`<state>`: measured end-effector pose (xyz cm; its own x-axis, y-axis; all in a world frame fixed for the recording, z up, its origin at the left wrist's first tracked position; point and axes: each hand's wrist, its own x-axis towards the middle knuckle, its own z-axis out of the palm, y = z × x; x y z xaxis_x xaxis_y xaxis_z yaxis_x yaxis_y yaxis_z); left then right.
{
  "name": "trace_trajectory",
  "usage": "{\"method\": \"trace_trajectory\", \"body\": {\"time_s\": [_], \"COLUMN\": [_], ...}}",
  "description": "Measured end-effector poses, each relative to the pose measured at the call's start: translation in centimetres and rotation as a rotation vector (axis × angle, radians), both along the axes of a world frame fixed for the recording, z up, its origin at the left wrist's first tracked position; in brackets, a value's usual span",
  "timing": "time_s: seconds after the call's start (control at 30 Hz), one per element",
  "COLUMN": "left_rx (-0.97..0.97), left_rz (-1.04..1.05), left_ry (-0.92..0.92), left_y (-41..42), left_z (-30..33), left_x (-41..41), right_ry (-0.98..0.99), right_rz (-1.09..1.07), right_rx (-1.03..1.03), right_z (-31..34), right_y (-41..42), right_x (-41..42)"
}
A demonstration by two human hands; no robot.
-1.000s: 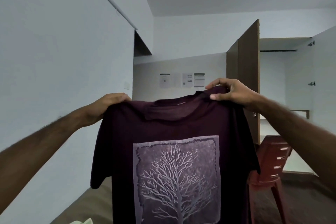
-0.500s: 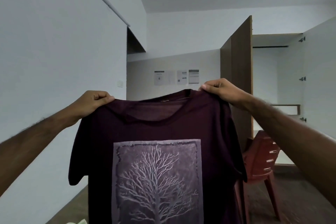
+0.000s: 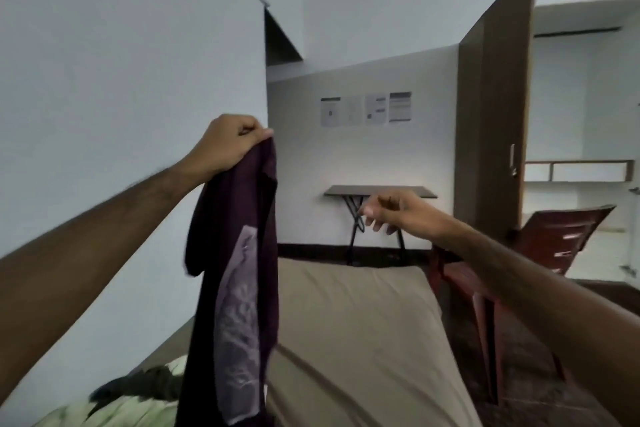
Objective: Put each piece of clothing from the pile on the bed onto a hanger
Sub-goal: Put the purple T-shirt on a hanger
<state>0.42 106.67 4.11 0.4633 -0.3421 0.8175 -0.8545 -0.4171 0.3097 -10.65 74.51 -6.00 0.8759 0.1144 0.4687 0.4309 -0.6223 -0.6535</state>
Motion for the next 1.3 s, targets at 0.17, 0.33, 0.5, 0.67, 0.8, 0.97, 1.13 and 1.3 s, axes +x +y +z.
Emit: {"method": "trace_trajectory", "body": {"time_s": [0.17, 0.33, 0.5, 0.67, 0.8, 0.97, 1.13, 1.3], "left_rx": [-0.041, -0.078, -0.099, -0.087, -0.082, -0.103, -0.091, 0.018], "left_rz": [-0.008, -0.188, -0.267, -0.388, -0.385, -0.245, -0.189, -0.142], "left_ry": [-0.023, 0.080, 0.134, 0.200, 0.192, 0.149, 0.106, 0.076], "left_y": [0.8, 2.8, 4.0, 4.6, 4.7, 4.3, 2.5, 1.2], "left_z": [1.1, 2.4, 2.9, 3.8, 3.7, 3.2, 3.0, 2.8], "left_x": [-1.2, -2.4, -2.7, -2.4, -1.9, -0.5, -0.2, -0.5], "right_ry": [0.138, 0.095, 0.303, 0.581, 0.592, 0.411, 0.061, -0.766], "right_rz": [0.096, 0.101, 0.183, 0.773, 0.789, 0.563, 0.366, -0.124], "right_rx": [-0.052, 0.099, 0.367, 0.633, 0.699, 0.597, 0.533, -0.384], "right_z": [-6.4, -8.6, -9.8, -11.2, -11.5, -9.8, -9.7, -6.4], "right_y": [6.9, 12.5, 14.1, 12.7, 12.5, 10.3, 12.0, 14.2], "right_x": [3.3, 6.1, 7.1, 6.9, 7.4, 6.1, 4.7, 2.9]}}
